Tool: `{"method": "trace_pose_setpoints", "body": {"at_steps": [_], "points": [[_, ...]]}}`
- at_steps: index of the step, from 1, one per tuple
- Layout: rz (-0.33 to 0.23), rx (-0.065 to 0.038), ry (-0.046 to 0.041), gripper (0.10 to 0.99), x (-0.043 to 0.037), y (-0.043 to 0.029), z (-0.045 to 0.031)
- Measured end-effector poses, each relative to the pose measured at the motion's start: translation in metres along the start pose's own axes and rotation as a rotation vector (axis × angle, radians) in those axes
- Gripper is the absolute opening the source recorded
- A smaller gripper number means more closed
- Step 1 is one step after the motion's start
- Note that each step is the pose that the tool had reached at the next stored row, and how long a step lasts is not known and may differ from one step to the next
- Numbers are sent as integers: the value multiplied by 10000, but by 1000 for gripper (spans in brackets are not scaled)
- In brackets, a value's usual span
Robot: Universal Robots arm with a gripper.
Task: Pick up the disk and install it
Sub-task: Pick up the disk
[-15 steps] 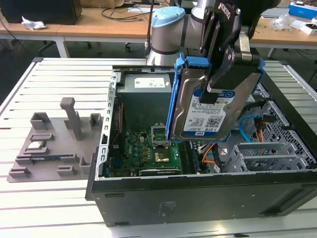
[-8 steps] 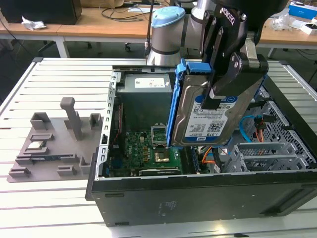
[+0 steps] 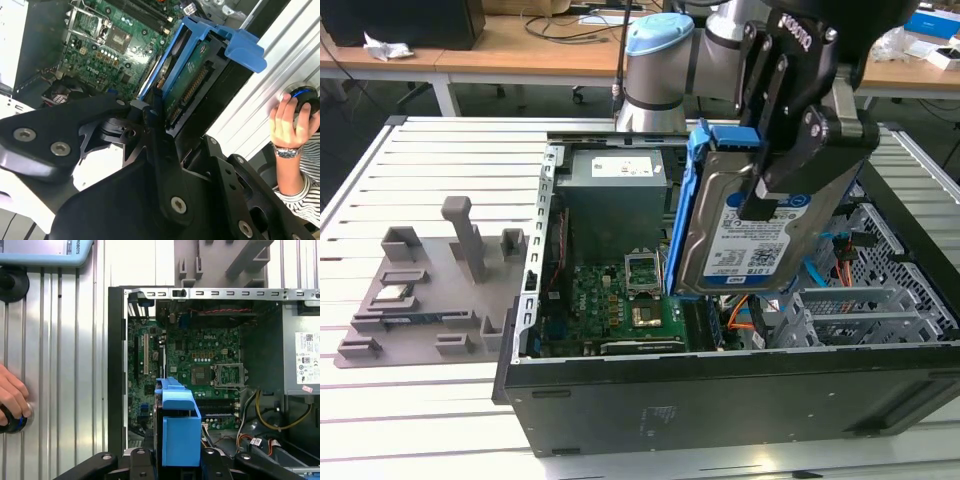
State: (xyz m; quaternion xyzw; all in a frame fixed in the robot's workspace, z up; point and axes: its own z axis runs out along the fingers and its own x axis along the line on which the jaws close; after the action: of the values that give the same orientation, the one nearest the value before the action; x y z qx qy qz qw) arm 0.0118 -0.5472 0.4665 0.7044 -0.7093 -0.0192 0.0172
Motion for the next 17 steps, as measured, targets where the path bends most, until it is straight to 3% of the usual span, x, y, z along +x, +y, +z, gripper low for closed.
{"method": "trace_pose_setpoints", "body": {"at_steps": [7,11,17], "points": [[-2,-10,9,361,-2,-241,-13],[0,-19,9,361,-3,-455,-24],[-1,-26,9,361,-4,-654,-34]]}}
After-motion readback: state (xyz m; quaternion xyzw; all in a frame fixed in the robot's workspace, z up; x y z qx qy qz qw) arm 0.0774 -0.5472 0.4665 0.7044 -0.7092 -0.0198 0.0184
